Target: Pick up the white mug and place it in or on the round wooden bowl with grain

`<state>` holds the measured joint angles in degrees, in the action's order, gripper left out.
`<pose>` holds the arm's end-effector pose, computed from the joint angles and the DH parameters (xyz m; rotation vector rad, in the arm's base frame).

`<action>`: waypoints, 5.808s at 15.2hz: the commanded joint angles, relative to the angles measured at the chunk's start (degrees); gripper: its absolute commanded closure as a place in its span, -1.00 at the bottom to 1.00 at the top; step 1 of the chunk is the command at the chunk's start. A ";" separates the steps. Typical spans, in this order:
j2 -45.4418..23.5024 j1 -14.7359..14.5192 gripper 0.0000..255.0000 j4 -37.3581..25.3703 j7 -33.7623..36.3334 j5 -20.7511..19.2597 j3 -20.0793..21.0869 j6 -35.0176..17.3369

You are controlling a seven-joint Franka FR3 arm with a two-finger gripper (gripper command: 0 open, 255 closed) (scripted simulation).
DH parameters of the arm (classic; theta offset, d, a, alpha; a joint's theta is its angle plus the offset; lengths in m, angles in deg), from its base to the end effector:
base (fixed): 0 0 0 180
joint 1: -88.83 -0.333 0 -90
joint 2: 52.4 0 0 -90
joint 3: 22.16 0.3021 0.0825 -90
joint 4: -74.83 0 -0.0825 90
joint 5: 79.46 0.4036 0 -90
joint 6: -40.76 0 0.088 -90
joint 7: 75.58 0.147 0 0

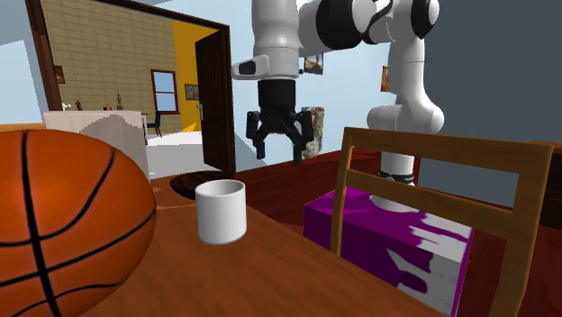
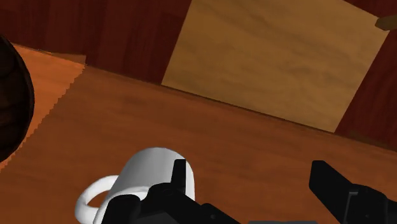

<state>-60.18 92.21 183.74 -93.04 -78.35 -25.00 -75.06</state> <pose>0.6027 -0.0634 0.3654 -3.1142 -0.2936 0.0195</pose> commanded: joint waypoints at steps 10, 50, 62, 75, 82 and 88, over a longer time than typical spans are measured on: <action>-17.19 1.07 -1.00 -17.29 -2.39 0.73 -0.09 -1.97; -14.90 1.08 1.00 -24.30 -2.19 0.53 -0.18 7.33; -11.93 6.76 1.00 -25.34 -10.39 1.39 -2.69 11.46; -14.44 17.88 1.00 -31.88 -26.02 3.69 -7.46 15.95; -14.47 17.90 1.00 -27.35 -26.43 3.78 -7.46 11.40; -14.89 17.78 1.00 -23.35 -26.62 3.93 -7.37 6.99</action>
<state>-75.16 110.05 159.62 -119.68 -74.41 -32.38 -67.32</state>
